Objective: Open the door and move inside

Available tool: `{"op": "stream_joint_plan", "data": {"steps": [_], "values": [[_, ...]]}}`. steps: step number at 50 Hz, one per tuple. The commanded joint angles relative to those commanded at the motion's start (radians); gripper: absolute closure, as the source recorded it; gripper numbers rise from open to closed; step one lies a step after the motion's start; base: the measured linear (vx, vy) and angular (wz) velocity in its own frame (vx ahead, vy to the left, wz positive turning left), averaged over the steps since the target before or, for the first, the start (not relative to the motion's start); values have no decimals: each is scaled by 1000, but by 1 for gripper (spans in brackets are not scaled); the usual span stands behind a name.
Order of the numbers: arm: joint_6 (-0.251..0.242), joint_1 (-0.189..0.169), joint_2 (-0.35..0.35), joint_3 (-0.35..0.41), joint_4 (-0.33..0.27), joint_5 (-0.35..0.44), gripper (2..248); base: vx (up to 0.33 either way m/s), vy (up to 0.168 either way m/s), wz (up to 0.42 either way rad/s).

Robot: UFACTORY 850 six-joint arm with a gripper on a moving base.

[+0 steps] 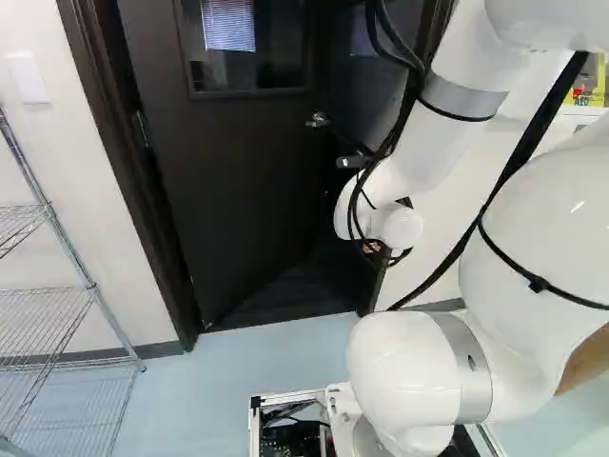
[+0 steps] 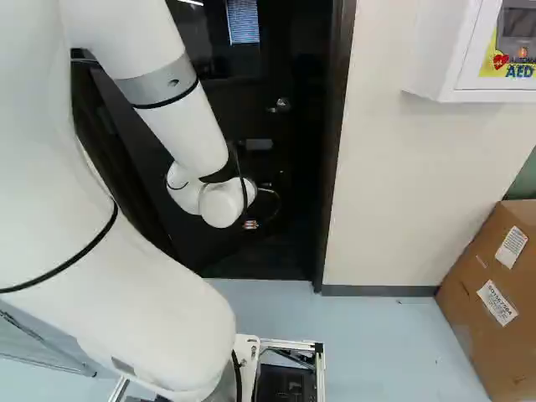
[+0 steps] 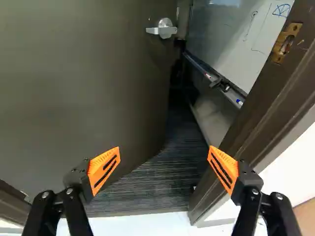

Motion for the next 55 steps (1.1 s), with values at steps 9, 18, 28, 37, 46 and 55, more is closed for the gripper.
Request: {"op": "stream_joint_plan", "data": {"steps": [9, 18, 28, 37, 46, 55], "values": [[0, 0, 0, 0, 0, 0, 3, 109, 61, -193], [0, 0, 0, 0, 0, 0, 3, 113, 77, -217], [0, 0, 0, 0, 0, 0, 3, 96, 84, -207], [0, 0, 0, 0, 0, 0, 3, 94, 87, -204], [0, 0, 0, 0, 0, 0, 3, 93, 85, -194], [0, 0, 0, 0, 0, 0, 3, 89, 105, -93]]}}
